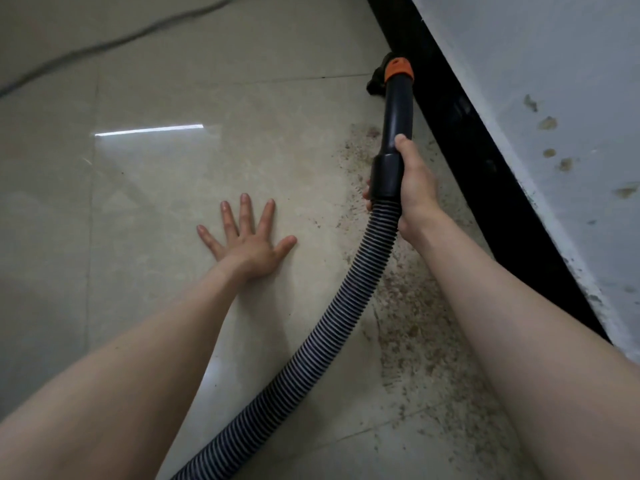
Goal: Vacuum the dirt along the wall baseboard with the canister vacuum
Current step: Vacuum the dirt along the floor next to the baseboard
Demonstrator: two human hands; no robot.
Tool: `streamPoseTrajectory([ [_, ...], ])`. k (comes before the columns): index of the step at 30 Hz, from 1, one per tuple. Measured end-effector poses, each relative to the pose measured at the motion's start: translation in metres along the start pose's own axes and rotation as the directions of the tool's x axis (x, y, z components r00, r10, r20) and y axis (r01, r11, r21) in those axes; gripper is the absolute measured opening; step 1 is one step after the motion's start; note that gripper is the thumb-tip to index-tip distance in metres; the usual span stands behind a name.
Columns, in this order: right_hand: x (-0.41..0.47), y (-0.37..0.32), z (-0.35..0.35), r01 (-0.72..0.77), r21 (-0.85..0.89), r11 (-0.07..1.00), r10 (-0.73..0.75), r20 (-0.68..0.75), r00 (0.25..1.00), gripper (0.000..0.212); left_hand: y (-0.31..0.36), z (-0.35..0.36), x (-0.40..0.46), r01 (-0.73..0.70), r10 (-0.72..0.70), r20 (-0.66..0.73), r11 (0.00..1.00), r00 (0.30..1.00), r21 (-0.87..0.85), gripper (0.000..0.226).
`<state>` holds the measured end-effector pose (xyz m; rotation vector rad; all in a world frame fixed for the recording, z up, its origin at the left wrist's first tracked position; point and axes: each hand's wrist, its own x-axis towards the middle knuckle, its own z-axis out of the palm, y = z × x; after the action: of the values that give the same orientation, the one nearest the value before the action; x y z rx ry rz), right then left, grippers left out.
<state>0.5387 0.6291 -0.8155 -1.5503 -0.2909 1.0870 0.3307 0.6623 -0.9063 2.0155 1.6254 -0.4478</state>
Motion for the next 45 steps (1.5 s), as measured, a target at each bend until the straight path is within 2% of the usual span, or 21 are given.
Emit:
streamPoseTrajectory([
  [5, -0.01, -0.001, -0.003, -0.015, -0.031, 0.999, 0.015, -0.004, 1.0, 0.049, -0.001, 0.0, 0.001, 0.002, -0.002, 0.007, 1.0, 1.0, -0.012, 0.081],
  [8, -0.026, 0.0, -0.015, -0.002, -0.081, 0.997, 0.0, -0.027, 1.0, 0.039, 0.0, -0.003, 0.0, -0.005, 0.006, 0.011, 1.0, 1.0, -0.022, 0.079],
  [11, -0.044, 0.001, -0.031, 0.017, -0.179, 0.984, -0.027, -0.051, 0.998, 0.029, -0.004, -0.004, -0.005, -0.026, 0.026, 0.007, 0.999, 1.0, -0.045, 0.077],
  [14, -0.061, 0.003, -0.047, 0.048, -0.286, 0.957, -0.07, -0.068, 0.995, 0.028, -0.012, 0.0, -0.017, -0.046, 0.046, -0.012, 0.998, 0.999, -0.04, 0.072],
  [17, -0.08, 0.006, -0.059, 0.06, -0.37, 0.927, -0.088, -0.059, 0.994, 0.028, -0.01, -0.001, -0.031, -0.025, 0.026, 0.032, 0.999, 0.999, -0.045, 0.068],
  [20, -0.098, 0.008, -0.069, 0.059, -0.424, 0.904, -0.093, -0.06, 0.994, 0.029, 0.009, -0.012, -0.047, -0.017, 0.027, 0.067, 0.988, 0.997, -0.156, 0.058],
  [22, -0.108, 0.009, -0.075, 0.049, -0.428, 0.903, -0.081, -0.058, 0.995, 0.029, 0.03, -0.022, -0.061, -0.079, 0.094, 0.034, 0.943, 0.995, -0.322, 0.052],
  [24, -0.114, 0.008, -0.083, 0.02, -0.404, 0.915, -0.045, -0.054, 0.998, 0.028, 0.056, -0.034, -0.076, -0.091, 0.123, 0.024, 0.84, 0.992, -0.535, 0.048],
  [27, -0.117, 0.006, -0.096, -0.024, -0.251, 0.968, 0.01, -0.059, 0.998, 0.028, 0.102, -0.058, -0.095, -0.003, 0.165, 0.131, 0.63, 0.978, -0.777, 0.05],
  [29, -0.115, 0.002, -0.102, -0.061, -0.096, 0.994, 0.056, -0.051, 0.997, 0.03, 0.13, -0.07, -0.105, 0.008, 0.218, 0.141, 0.517, 0.966, -0.856, 0.05],
  [31, -0.113, 0.0, -0.105, -0.09, 0.016, 0.996, 0.09, -0.003, 0.996, 0.033, 0.152, -0.078, -0.113, -0.018, 0.235, 0.102, 0.461, 0.967, -0.887, 0.048],
  [34, -0.109, 0.001, -0.101, -0.149, 0.192, 0.97, 0.134, 0.087, 0.987, 0.042, 0.17, -0.079, -0.116, -0.061, 0.248, 0.056, 0.44, 0.967, -0.896, 0.047],
  [38, -0.104, 0.006, -0.094, -0.185, 0.369, 0.911, 0.139, 0.148, 0.979, 0.046, 0.18, -0.066, -0.11, -0.12, 0.279, 0.019, 0.471, 0.96, -0.874, 0.047],
  [40, -0.104, 0.01, -0.092, -0.187, 0.362, 0.913, 0.133, 0.167, 0.977, 0.046, 0.185, -0.062, -0.105, -0.141, 0.303, 0.026, 0.514, 0.953, -0.846, 0.048],
  [42, -0.106, 0.017, -0.091, -0.178, 0.284, 0.942, 0.126, 0.19, 0.974, 0.046, 0.19, -0.062, -0.098, -0.144, 0.334, 0.051, 0.533, 0.941, -0.834, 0.05],
  [45, -0.111, 0.028, -0.09, -0.145, 0.139, 0.979, 0.114, 0.211, 0.971, 0.047, 0.195, -0.066, -0.086, -0.109, 0.306, 0.048, 0.476, 0.951, -0.873, 0.053],
])
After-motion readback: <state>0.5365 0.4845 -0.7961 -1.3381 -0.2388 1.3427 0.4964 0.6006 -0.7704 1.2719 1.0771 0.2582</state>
